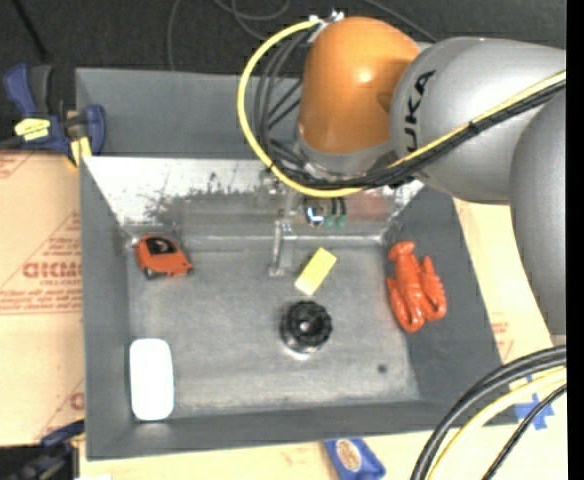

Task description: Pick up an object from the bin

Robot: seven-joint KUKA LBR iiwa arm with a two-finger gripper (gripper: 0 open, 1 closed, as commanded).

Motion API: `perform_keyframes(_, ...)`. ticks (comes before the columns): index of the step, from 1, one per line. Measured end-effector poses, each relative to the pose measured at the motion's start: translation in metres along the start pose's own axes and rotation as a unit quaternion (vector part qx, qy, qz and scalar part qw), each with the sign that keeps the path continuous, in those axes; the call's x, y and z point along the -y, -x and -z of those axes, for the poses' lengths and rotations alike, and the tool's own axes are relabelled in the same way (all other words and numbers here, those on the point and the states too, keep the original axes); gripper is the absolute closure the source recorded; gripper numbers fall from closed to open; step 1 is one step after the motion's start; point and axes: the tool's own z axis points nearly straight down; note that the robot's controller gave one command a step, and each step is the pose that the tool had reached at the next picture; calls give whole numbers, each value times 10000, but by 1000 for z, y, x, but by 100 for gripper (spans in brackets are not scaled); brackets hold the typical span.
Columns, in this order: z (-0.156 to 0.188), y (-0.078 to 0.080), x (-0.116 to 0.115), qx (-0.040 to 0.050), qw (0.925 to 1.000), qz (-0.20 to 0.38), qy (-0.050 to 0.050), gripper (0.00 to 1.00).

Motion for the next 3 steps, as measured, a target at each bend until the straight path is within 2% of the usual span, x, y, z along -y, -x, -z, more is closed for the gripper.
perform_keyframes(1,5,1,0,42,10000,-7,3,0)
perform_keyframes(2,6,-52,41,35,9998,198,-3,0)
perform_keyframes(3,-31,-80,56,61,9999,83,-8,0)
